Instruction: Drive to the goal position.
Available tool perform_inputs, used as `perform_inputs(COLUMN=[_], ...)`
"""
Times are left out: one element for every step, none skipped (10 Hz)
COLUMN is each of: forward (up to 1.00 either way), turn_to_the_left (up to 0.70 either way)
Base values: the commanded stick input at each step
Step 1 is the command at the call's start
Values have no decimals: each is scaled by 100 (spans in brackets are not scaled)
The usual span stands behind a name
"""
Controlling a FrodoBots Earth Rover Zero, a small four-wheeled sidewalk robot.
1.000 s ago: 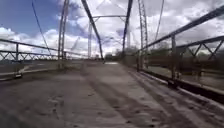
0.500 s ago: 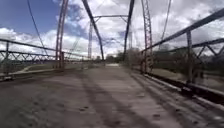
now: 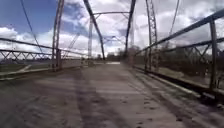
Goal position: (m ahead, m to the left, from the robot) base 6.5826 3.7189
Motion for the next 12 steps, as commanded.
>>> perform_inputs(forward=[100, 100, 100, 100, 100, 100, 100, 100, 100, 100, 100, 100], turn_to_the_left=[-10, -11, -12, -12, -11, -11, -10, -10, -11, -11, -10, -9])
